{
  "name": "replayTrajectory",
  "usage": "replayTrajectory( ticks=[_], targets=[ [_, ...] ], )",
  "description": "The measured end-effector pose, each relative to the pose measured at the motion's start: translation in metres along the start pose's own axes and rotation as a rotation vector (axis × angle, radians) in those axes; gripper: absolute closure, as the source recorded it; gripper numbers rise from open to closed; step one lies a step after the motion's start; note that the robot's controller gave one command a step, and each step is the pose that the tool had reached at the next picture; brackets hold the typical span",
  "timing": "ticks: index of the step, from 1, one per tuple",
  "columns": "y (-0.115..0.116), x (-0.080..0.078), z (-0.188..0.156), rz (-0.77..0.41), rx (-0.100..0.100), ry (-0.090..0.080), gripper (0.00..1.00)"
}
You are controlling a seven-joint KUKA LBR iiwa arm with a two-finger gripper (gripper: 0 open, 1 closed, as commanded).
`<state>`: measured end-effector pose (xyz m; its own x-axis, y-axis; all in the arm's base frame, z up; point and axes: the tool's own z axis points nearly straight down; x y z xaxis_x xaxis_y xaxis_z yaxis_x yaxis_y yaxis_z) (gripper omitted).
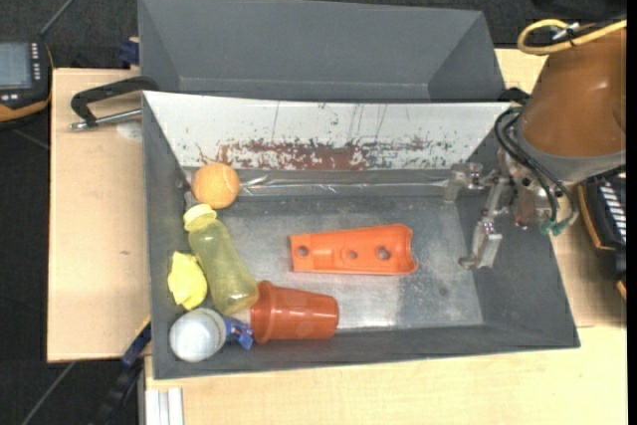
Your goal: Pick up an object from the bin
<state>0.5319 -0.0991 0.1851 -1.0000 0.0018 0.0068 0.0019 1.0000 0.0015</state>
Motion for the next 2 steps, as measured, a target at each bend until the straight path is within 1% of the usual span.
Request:
replayTrajectory(
  ticks=[1, 2],
  targets=[
    [0.0, -0.002, -0.005, -0.002, 0.001, -0.009, 0.0],
    [0.031, 0.002, 0.04, 0.062, 0.001, -0.012, 0.0]
  ],
)
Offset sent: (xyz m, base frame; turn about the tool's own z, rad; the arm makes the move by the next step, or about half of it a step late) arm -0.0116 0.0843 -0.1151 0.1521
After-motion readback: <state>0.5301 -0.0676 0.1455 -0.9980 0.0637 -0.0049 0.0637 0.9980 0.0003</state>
